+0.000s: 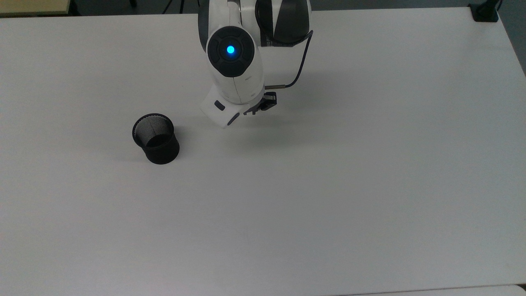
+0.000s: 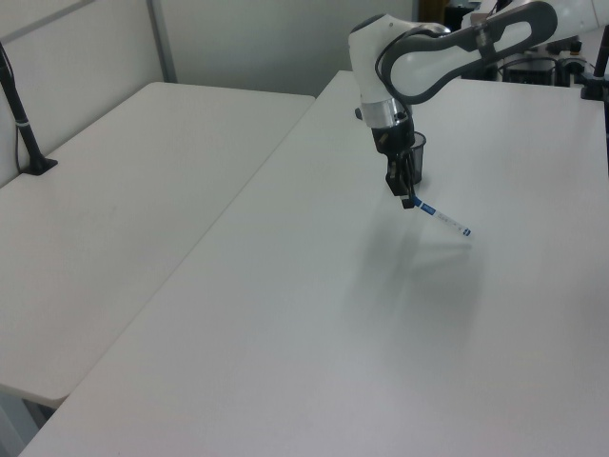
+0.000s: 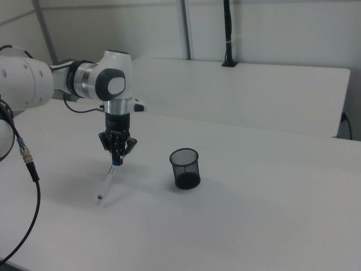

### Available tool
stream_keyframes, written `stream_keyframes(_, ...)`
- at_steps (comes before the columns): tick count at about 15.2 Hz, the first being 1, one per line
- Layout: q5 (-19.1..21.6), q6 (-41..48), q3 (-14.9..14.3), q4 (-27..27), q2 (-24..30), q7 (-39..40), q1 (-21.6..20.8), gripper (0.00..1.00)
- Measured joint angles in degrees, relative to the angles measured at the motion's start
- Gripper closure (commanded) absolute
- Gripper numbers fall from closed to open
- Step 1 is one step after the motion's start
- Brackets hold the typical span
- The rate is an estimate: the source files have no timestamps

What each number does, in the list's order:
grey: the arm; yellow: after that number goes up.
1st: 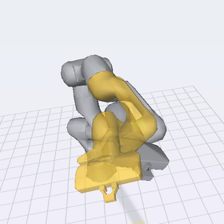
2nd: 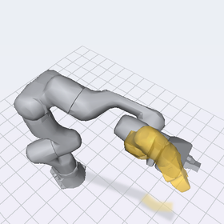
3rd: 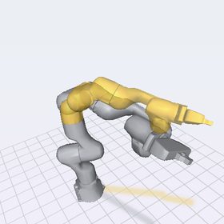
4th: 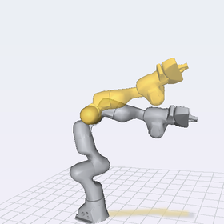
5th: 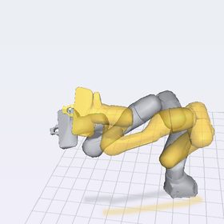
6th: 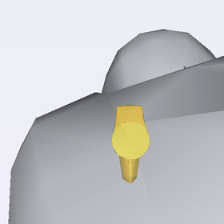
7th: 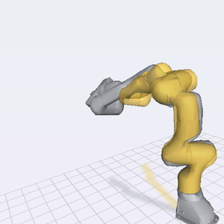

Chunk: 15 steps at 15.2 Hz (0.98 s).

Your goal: Remove the marker

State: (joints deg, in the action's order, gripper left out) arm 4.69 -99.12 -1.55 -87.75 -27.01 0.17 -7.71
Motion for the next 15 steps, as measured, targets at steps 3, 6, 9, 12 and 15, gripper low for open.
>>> stream_keyframes(3,0.0,0.0,-0.1,0.0,-0.3,0.0,0.0,0.62)
stream_keyframes(6,0.0,0.0,-0.2,0.0,-0.4,0.0,0.0,0.45)
stream_keyframes(9,0.0,0.0,-0.2,0.0,-0.4,0.0,0.0,0.24)
stream_keyframes(12,-0.1,0.0,-0.2,0.4,-0.4,0.0,0.0,0.0)
stream_keyframes(15,-1.6,0.0,-0.5,1.6,0.5,-0.4,0.0,0.0)
